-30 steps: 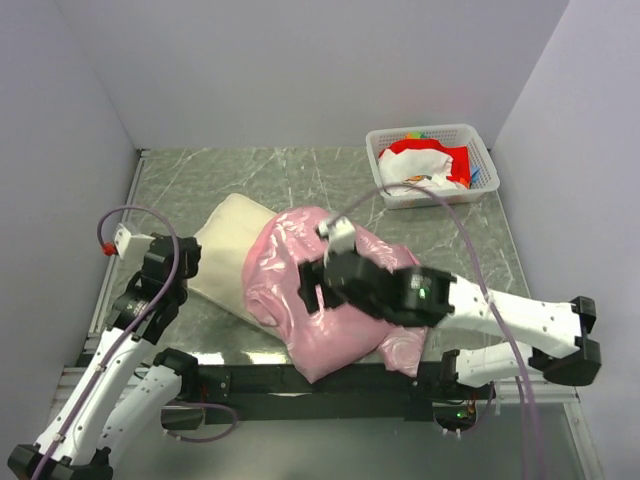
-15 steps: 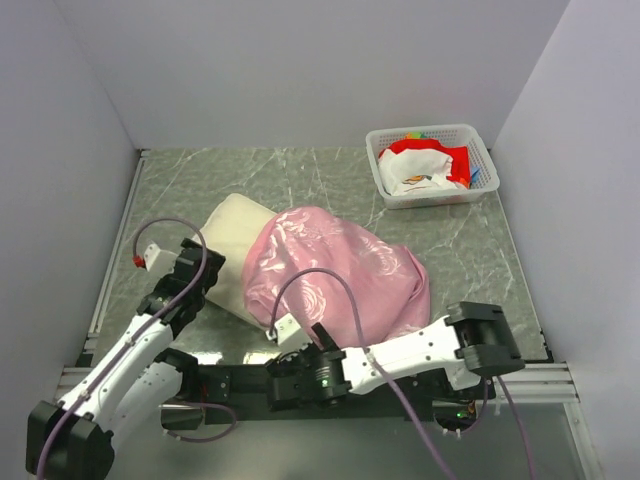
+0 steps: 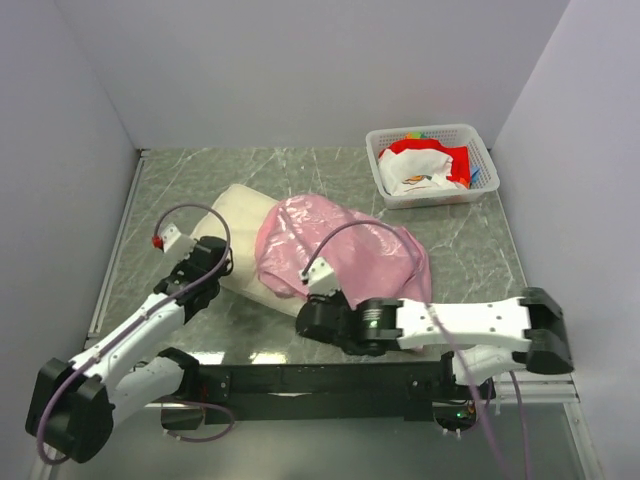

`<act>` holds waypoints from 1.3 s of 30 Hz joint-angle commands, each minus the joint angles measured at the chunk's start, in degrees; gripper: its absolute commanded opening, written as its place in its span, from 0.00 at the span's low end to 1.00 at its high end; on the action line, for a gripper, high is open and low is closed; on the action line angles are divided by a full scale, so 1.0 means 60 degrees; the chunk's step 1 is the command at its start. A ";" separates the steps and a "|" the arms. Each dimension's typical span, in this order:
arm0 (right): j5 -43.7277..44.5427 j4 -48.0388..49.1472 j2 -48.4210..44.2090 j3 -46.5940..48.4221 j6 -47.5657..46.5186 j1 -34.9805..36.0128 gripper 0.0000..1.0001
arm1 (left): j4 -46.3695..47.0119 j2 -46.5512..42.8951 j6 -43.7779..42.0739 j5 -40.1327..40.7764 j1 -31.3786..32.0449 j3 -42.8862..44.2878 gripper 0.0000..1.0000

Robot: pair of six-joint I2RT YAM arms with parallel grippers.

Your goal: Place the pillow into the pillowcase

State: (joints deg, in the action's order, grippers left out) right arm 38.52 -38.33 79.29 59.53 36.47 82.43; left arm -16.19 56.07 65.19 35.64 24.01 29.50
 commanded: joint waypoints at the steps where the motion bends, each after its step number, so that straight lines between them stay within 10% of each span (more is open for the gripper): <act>1: -0.0807 0.0103 -0.1918 0.0976 -0.1564 -0.0817 0.00 | -0.1297 -0.1212 -0.0609 0.0462 0.1007 0.1701 0.01; 10: -0.4704 0.0294 -0.2918 0.3347 -0.3250 -0.4695 0.00 | -0.2971 -0.2314 -0.1357 0.0418 0.2106 0.4235 0.01; 20: -0.8455 0.0293 0.1299 0.5695 -0.3428 -0.5873 0.02 | -0.3469 -0.1363 -0.1139 0.0226 0.2195 0.5412 0.01; 31: -0.5107 0.0149 0.1948 0.6777 -0.2885 -0.6049 0.76 | -0.3791 0.1372 -0.0655 0.0930 0.2151 0.6596 0.01; 39: -0.4634 -0.1155 0.1554 0.7937 -0.2666 -0.6503 0.87 | -0.3250 0.3192 -0.0977 -0.1676 0.0379 0.7754 0.01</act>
State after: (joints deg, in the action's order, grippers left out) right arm 6.04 -40.18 92.44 104.86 19.31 44.18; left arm -37.65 72.82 59.40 32.95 28.77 70.67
